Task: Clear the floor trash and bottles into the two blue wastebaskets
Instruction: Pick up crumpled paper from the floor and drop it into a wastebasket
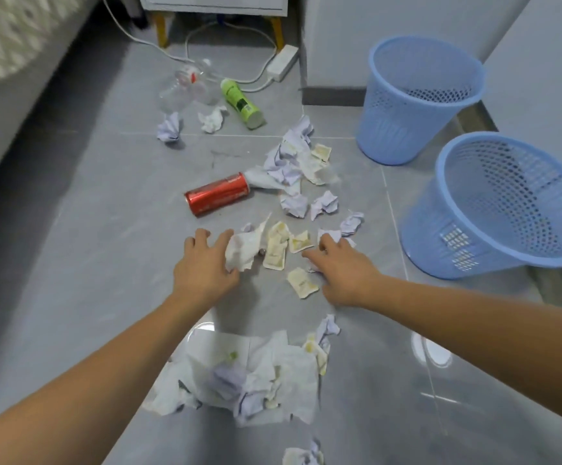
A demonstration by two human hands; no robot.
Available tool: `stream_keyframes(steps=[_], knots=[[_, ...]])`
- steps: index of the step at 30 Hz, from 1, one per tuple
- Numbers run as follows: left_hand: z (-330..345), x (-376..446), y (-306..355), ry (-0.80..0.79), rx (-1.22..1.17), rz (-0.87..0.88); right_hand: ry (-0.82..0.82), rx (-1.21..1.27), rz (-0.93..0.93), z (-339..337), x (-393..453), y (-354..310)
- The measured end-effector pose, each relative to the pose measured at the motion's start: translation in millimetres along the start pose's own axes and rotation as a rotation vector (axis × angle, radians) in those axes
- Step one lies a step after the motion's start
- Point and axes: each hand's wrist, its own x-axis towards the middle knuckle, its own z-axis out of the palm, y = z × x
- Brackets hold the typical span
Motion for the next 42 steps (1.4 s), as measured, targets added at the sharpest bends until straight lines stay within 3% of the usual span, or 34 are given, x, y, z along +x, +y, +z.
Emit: stream_keyframes(steps=[5,11,16,20,24,29,31,34,38,40,42], knots=[[16.0,14.0,1.3,-0.153,0.008,0.092,-0.117,0.006,0.005,25.5,2.5,20.5],[53.4,14.4,2.8,-0.048,0.035,0.130,-0.143,0.004,-0.045,43.4,-22.3,33.5],[52.1,13.5,-4.7,0.010,-0.045,0.106,-0.037,0.155,-0.136,4.7,-52.4,39.5],[31.2,2.8,7.1,0.170,-0.246,0.133,0.144,0.285,-0.166,-59.0,-90.4,43.6],[-7.7,-6.7,73.9,0.308,-0.479,0.286,0.461,0.393,-0.014,-112.5,-118.7,86.2],[-72.1,-13.8,220.2,0.429,-0.685,0.704,0.752,0.496,0.368,-126.8,-130.2,183.6],[-84.2,-6.2,278.0,0.376,-0.658,0.762,0.758,0.519,0.488,-121.3,-130.8,214.0],[-82.4,15.1,346.8,0.225,-0.511,0.685,0.680,0.543,0.579,-112.3,-130.6,242.7],[-69.8,32.6,382.8,-0.021,-0.152,0.621,0.514,0.575,0.587,-108.1,-128.0,253.4],[-70.1,26.7,374.6,0.044,-0.145,0.623,0.464,0.476,0.601,-108.5,-132.0,255.4],[-68.1,17.1,345.0,0.240,-0.257,0.669,0.592,0.332,0.533,-116.1,-137.9,242.2]])
